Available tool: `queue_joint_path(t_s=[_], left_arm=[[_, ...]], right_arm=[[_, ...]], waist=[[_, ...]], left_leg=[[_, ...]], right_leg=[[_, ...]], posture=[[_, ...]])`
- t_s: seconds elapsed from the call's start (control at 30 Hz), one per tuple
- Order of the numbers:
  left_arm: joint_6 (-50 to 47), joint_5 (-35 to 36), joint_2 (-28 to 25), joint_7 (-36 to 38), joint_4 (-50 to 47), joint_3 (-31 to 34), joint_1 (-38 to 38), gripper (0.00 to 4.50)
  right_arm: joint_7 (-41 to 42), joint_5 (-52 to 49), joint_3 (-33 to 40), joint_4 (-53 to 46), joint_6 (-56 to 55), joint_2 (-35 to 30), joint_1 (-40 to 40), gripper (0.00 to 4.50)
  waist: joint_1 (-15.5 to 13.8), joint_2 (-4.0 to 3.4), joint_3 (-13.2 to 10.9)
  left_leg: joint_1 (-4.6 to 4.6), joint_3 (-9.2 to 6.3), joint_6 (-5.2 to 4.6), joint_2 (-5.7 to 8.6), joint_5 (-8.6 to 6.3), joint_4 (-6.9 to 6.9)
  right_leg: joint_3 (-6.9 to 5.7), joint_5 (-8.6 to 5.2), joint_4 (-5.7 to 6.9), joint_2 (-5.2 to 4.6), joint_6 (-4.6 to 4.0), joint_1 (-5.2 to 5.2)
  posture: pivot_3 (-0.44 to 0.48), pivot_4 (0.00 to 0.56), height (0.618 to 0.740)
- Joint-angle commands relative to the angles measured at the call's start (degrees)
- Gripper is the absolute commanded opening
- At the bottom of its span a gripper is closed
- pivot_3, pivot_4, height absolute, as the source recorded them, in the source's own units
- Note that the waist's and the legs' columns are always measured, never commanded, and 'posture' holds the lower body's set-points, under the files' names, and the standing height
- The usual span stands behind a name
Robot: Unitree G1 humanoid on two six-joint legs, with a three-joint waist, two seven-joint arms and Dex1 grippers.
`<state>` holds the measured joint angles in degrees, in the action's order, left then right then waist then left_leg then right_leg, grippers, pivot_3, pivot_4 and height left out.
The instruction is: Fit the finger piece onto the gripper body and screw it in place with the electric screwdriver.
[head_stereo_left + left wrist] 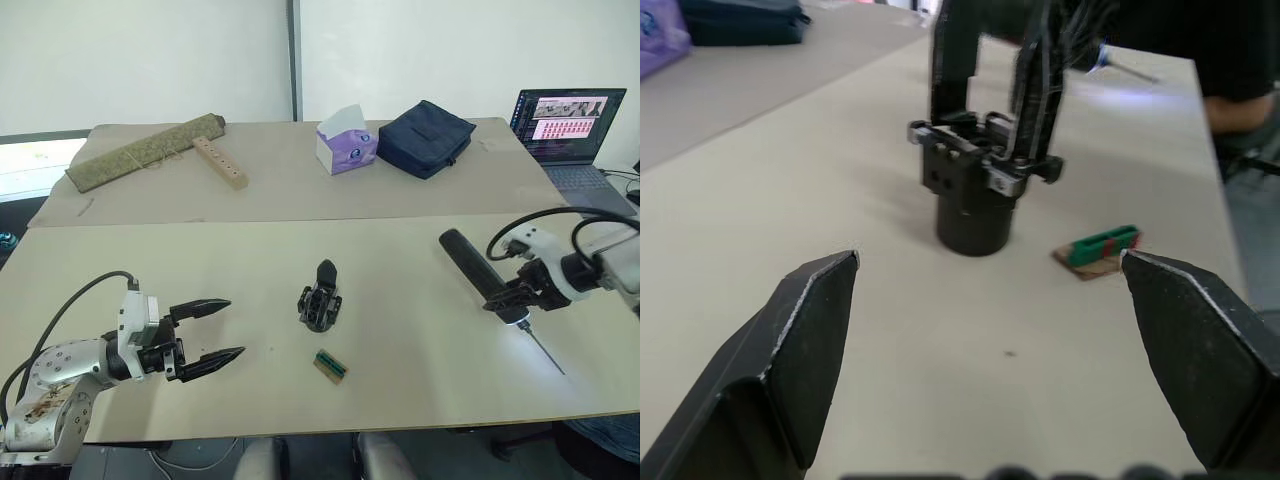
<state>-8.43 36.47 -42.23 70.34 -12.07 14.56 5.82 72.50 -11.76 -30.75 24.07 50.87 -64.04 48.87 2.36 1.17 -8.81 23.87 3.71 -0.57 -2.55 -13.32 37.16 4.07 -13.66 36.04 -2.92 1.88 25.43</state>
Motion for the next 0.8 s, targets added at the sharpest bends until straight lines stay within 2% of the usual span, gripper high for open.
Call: queue_joint_path(t_s=[0.03, 0.13, 0.27, 0.3, 0.43, 0.53, 0.63, 0.7, 0.8], left_arm=[[-0.3, 1.1, 0.1, -0.7, -2.4, 1.3, 0.5, 4.42], [-1.7, 1.2, -0.3, -1.0, -2.9, 1.1, 0.9, 4.42], [-3.1, 1.1, -0.9, -1.0, -3.5, 0.9, 0.9, 4.42], [-3.3, 1.0, -1.0, -1.0, -3.6, 1.0, 0.9, 4.50], [-5.5, 1.4, -2.3, -1.0, -4.3, 1.3, 0.8, 4.50], [-5.4, 0.0, -2.2, -3.3, -4.9, 1.9, 0.5, 4.50], [-1.8, -3.7, -1.6, -5.9, -5.1, 2.7, 0.8, 4.50], [-0.2, -7.4, -2.0, -8.4, -4.8, 3.0, 1.8, 4.50], [4.0, -10.6, -2.5, -7.9, -3.4, 3.6, 3.8, 4.50]], right_arm=[[0.6, 5.9, 0.4, 7.7, -4.3, 2.2, 4.4, 1.93], [1.3, 9.2, 0.1, 14.8, -5.9, 5.3, 6.7, 1.93], [4.6, 13.3, -0.6, 19.2, -8.3, 6.7, 8.9, 1.93], [5.1, 14.3, -0.5, 20.3, -9.2, 6.8, 9.3, 2.97], [6.0, 16.5, 1.4, 24.4, -12.2, 6.7, 11.5, 4.39], [7.6, 16.9, 3.8, 24.7, -15.2, 5.0, 13.0, 4.48], [10.6, 13.6, 9.2, 20.3, -20.4, 2.0, 11.8, 4.48], [14.4, 7.5, 15.8, 14.2, -24.4, 0.5, 8.5, 4.48], [18.4, -5.7, 29.8, 0.0, -26.5, 0.9, -3.0, 4.48]], waist=[[0.0, -0.01, -0.1], [0.0, -0.02, -0.1], [-0.2, -0.02, -0.2], [-0.3, -0.02, -0.2], [-0.2, -0.04, -0.2], [-0.1, -0.04, -0.2], [-0.2, -0.12, -0.3], [-0.3, -0.15, -0.3], [-0.2, -0.07, -0.3]], left_leg=[[0.00, 0.05, 0.00, -0.01, 0.00, 0.04], [-0.02, 0.08, 0.01, -0.13, 0.01, 0.19], [-0.06, 0.06, 0.01, -0.23, 0.01, 0.35], [-0.06, 0.06, 0.01, -0.24, 0.01, 0.42], [-0.05, 0.08, 0.01, -0.25, 0.00, 0.62], [-0.06, 0.11, 0.02, -0.25, 0.01, 0.68], [-0.07, 0.10, 0.03, -0.26, 0.02, 0.69], [-0.07, 0.10, 0.03, -0.26, 0.02, 0.68], [-0.11, 0.02, 0.03, -0.33, 0.01, 0.66]], right_leg=[[-0.01, 0.01, 0.03, 0.03, 0.00, -0.01], [0.00, 0.08, 0.03, 0.22, -0.01, -0.09], [-0.01, 0.16, 0.07, 0.36, -0.05, -0.19], [-0.02, 0.16, 0.12, 0.37, -0.05, -0.20], [-0.02, 0.24, 0.16, 0.36, -0.03, -0.25], [-0.01, 0.31, 0.15, 0.35, -0.01, -0.27], [-0.02, 0.33, 0.18, 0.36, -0.01, -0.27], [-0.02, 0.32, 0.17, 0.38, -0.01, -0.27], [-0.05, 0.32, 0.18, 0.47, -0.01, -0.36]], posture=[[0.000, 0.150, 0.740], [0.000, 0.150, 0.740], [0.000, 0.150, 0.740], [0.000, 0.150, 0.740], [0.000, 0.150, 0.740], [0.000, 0.150, 0.740], [0.000, 0.150, 0.740], [0.000, 0.150, 0.740], [0.000, 0.150, 0.740]])
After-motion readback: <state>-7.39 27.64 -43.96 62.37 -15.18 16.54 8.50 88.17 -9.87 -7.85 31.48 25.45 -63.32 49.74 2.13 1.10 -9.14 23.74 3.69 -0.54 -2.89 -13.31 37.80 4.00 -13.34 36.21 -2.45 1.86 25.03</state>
